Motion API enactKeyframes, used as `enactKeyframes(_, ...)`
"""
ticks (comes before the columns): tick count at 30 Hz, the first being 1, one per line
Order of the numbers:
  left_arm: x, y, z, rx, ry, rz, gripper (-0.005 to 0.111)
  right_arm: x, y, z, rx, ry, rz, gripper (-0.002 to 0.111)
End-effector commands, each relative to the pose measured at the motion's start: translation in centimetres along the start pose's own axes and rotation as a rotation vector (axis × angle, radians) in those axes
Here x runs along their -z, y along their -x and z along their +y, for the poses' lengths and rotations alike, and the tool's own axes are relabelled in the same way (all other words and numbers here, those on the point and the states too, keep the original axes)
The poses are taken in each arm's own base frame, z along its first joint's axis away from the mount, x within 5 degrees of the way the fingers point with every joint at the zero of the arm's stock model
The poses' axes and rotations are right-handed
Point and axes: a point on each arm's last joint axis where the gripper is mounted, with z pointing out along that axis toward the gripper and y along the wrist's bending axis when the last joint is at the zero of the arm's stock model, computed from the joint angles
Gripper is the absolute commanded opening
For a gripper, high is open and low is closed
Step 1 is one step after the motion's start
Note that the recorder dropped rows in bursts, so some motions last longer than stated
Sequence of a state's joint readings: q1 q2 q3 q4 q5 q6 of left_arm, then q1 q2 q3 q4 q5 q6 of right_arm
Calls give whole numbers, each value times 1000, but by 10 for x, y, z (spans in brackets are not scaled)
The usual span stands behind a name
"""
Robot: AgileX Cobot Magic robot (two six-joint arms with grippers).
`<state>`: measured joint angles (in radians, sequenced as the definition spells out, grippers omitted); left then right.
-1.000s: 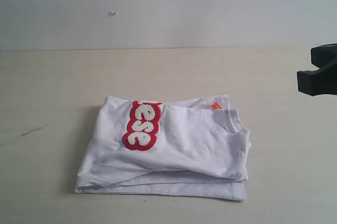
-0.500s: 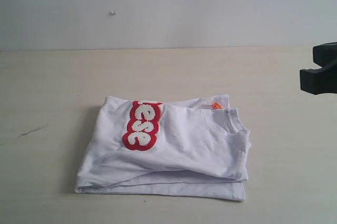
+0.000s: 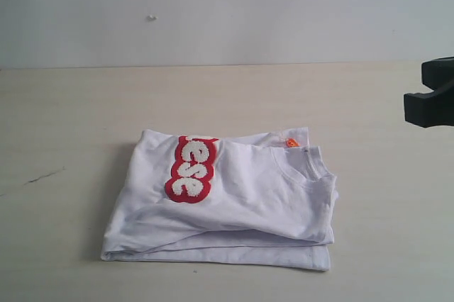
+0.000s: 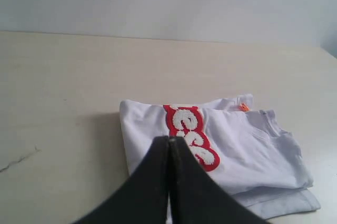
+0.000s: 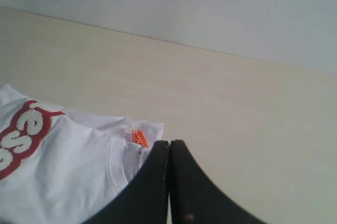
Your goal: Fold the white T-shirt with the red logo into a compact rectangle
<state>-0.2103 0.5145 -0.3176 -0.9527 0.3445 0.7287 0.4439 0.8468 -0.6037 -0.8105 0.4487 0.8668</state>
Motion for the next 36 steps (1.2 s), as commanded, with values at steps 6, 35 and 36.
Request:
enactKeyframes(6,14,5,-2,-19,11,-106,0,0,-2,0,1,0,1,0)
enactKeyframes(35,53,-37,20,-127,264,-254,0,0,-2,0,1,0,1,0)
enactKeyframes(36,52,-41,22,-124,270,-246,0,0,-2,0,1,0,1,0)
